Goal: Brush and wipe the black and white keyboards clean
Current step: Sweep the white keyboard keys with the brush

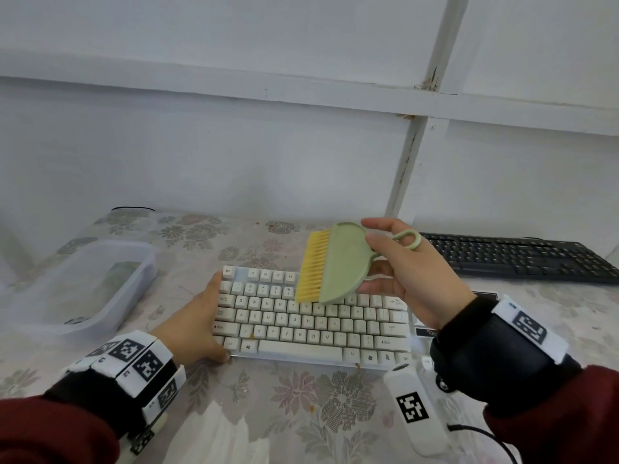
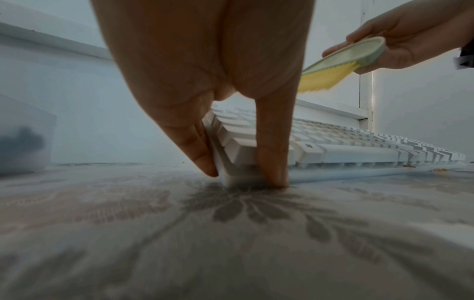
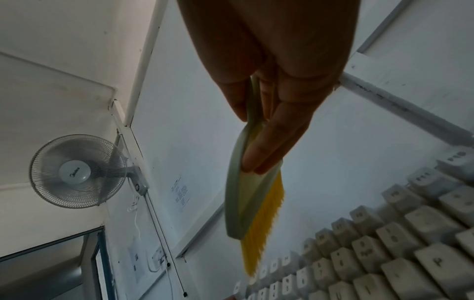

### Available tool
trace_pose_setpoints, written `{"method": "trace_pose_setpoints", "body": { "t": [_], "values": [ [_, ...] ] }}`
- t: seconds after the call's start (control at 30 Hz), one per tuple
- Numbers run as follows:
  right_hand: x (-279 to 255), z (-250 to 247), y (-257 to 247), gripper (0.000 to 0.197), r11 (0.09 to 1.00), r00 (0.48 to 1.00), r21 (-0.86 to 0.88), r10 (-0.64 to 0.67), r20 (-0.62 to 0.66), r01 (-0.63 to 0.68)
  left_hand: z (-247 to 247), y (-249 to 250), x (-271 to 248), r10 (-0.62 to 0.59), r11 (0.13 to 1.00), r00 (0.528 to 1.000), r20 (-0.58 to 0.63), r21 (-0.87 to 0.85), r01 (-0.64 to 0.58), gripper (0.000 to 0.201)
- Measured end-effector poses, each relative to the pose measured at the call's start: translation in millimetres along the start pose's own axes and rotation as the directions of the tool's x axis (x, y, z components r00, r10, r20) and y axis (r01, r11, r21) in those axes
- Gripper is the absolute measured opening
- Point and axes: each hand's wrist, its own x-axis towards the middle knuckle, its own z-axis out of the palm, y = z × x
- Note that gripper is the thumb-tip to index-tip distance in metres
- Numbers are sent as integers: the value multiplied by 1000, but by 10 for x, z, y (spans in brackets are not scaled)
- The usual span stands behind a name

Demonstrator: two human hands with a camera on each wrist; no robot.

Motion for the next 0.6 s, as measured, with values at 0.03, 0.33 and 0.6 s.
{"method": "trace_pose_setpoints", "body": {
  "t": [0.03,0.33,0.6],
  "values": [
    [13,11,-4,18,1000,1000,13,-9,-16,9,1,2,0,0,1000,1000,0,-3,0,132],
    [-67,141,152,12,955,994,-282,-104,-46,87,-11,12,-2,15,1000,1000,6,-20,-15,131],
    [-271,170,362,16,936,998,-348,-34,44,47,-30,59,-25,29,999,999,18,-34,-29,125]
  ]
}}
